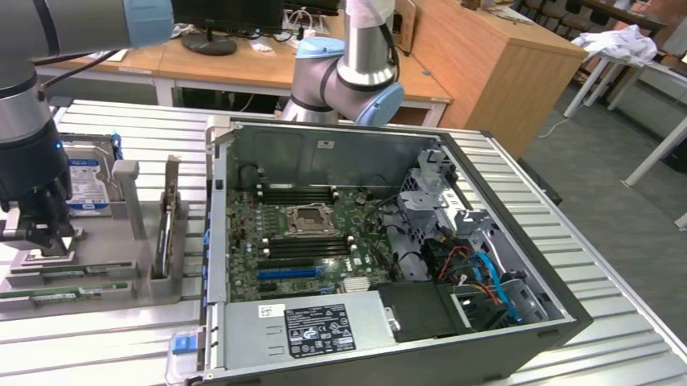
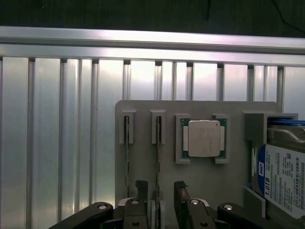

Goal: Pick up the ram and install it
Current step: 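Pick up the ram and move it above insertion slot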

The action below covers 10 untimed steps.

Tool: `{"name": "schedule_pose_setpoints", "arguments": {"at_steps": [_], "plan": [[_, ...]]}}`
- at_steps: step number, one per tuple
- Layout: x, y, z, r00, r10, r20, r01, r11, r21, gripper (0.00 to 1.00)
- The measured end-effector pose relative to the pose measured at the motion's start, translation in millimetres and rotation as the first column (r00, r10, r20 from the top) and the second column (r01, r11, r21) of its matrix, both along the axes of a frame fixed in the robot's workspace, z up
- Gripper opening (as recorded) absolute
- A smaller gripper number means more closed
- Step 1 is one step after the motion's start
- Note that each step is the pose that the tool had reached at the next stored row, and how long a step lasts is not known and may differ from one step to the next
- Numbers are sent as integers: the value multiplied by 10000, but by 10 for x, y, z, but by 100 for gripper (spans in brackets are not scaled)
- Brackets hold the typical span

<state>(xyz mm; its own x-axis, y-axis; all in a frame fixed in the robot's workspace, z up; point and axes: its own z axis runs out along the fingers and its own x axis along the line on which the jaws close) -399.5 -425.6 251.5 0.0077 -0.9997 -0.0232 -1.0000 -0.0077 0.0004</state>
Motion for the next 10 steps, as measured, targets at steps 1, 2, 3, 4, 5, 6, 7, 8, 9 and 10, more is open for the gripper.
{"name": "schedule_pose_setpoints", "arguments": {"at_steps": [1,2,3,4,5,6,7,8,9,10], "plan": [[-2,-8,0,10000,2,0,-2,10000,0,36],[-5,-17,0,10000,2,-1,-2,10000,-1,36],[-8,-27,1,10000,0,-2,0,10000,-1,36],[-11,-38,1,10000,1,-2,-1,10000,-1,36],[-14,-48,1,10000,1,-1,-1,10000,-1,36],[-17,-58,1,10000,1,-1,-1,10000,-1,36],[-20,-68,1,10000,1,-1,-1,10000,-1,36],[-22,-77,0,10000,1,-1,-1,10000,-1,36],[-24,-85,0,10000,1,0,-1,10000,-1,36],[-26,-93,0,10000,2,-1,-2,10000,-1,36]]}}
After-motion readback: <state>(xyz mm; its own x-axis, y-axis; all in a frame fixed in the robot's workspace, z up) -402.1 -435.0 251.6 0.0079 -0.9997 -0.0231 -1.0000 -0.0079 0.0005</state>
